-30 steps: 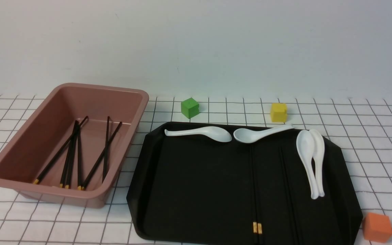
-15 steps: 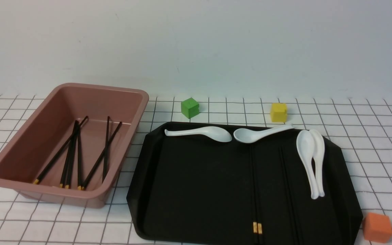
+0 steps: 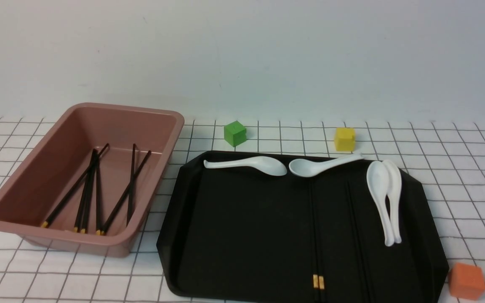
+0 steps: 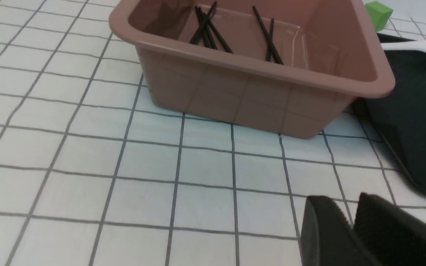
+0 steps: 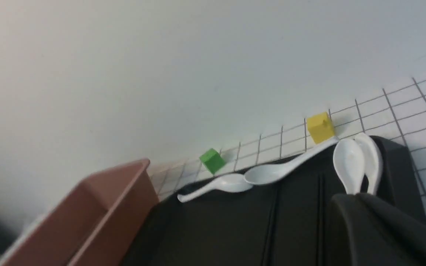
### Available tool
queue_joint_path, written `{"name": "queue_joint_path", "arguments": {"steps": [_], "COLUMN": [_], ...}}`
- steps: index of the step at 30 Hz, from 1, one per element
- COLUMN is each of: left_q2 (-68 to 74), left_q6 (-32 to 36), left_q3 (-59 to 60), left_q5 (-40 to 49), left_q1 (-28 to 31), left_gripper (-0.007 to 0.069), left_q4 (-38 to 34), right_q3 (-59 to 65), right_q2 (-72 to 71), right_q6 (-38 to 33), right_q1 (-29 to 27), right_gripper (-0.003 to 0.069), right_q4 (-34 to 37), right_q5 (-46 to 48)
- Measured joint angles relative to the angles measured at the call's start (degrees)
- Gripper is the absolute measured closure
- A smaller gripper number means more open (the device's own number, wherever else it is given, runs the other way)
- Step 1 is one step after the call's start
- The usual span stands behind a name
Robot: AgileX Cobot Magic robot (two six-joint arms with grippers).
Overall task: On white black tablecloth take chopsticks from black tray and put them in box.
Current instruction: 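Move the gripper over the chopsticks on the black tray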
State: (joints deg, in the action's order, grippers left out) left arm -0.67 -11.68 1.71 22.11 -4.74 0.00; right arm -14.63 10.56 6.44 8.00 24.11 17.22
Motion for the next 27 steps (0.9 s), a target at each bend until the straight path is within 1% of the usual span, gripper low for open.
{"name": "queue_joint_path", "arguments": {"steps": [3, 5, 7, 9, 10, 11, 13, 15, 16, 18, 20, 22, 24, 25, 26, 27], "left_q2": [0.0, 0.0, 0.0, 0.0, 0.0, 0.0, 0.0, 0.0, 0.0, 0.0, 0.0, 0.0, 0.0, 0.0, 0.0, 0.0], "left_q6": [0.0, 0.0, 0.0, 0.0, 0.0, 0.0, 0.0, 0.0, 0.0, 0.0, 0.0, 0.0, 0.0, 0.0, 0.0, 0.0], "left_q3": [0.0, 0.0, 0.0, 0.0, 0.0, 0.0, 0.0, 0.0, 0.0, 0.0, 0.0, 0.0, 0.0, 0.0, 0.0, 0.0], "left_q5": [0.0, 0.1, 0.1, 0.1, 0.1, 0.1, 0.1, 0.1, 0.1, 0.1, 0.1, 0.1, 0.1, 0.1, 0.1, 0.1], "left_q1": [0.0, 0.0, 0.0, 0.0, 0.0, 0.0, 0.0, 0.0, 0.0, 0.0, 0.0, 0.0, 0.0, 0.0, 0.0, 0.0], "left_gripper": [0.0479, 0.0477, 0.0476, 0.0476, 0.0476, 0.0476, 0.0476, 0.0476, 0.0475, 0.0472, 0.047, 0.0468, 0.0467, 0.0467, 0.0466, 0.0463], "left_q4": [0.0, 0.0, 0.0, 0.0, 0.0, 0.0, 0.0, 0.0, 0.0, 0.0, 0.0, 0.0, 0.0, 0.0, 0.0, 0.0], "right_q3": [-6.8, -12.1, -15.2, -18.7, -19.3, -21.1, -23.8, -25.6, -27.8, -30.3, -32.9, -35.6, -38.9, -39.2, -40.5, -42.6], "right_q2": [8.7, 17.1, 22.1, 29.8, 31.2, 35.1, 41.5, 45.9, 51.7, 56.8, 63.0, 68.3, 74.1, 74.6, 76.8, 80.1], "right_q6": [-0.7, -1.9, -3.5, -7.1, -7.5, -10.1, -13.1, -14.0, -14.3, -14.3, -13.4, -11.0, -5.7, -4.4, -1.1, 4.0], "right_q1": [0.0, 0.0, 0.0, 0.0, 0.0, 0.5, 2.4, 4.4, 7.3, 10.9, 14.6, 18.1, 20.8, 21.2, 22.1, 23.1], "right_gripper": [0.0661, 0.0658, 0.0658, 0.0657, 0.0656, 0.0654, 0.065, 0.0644, 0.0629, 0.0602, 0.0547, 0.0486, 0.0408, 0.0401, 0.037, 0.033], "right_q4": [-4.0, -5.3, -5.1, -2.8, -2.6, -0.6, 1.5, 2.1, 2.4, 2.5, 2.2, 0.9, -2.4, -3.1, -5.3, -9.1], "right_q5": [8.6, 16.1, 20.1, 24.1, 24.7, 26.2, 27.8, 28.5, 29.0, 28.9, 28.3, 27.1, 25.7, 25.6, 25.0, 24.2]}}
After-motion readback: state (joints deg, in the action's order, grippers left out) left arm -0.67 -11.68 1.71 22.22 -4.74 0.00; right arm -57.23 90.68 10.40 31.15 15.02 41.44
